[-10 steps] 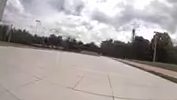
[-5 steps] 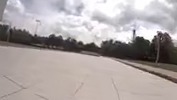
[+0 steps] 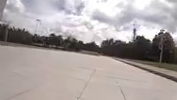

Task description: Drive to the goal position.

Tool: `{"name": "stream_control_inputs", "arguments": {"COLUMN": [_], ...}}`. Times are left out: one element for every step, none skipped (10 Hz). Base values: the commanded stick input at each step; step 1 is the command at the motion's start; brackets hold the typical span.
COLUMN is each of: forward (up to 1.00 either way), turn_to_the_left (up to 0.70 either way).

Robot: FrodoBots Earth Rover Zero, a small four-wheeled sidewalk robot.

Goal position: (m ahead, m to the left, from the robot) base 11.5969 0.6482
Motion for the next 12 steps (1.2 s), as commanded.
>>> {"name": "stream_control_inputs", "arguments": {"forward": [1.00, 1.00, 1.00, 1.00, 1.00, 1.00, 1.00, 1.00, 1.00, 1.00, 1.00, 1.00], "turn_to_the_left": [-0.35, -0.16, 0.00, 0.00, 0.00, 0.00, 0.00, 0.03, 0.01, 0.00, 0.00, 0.00]}}
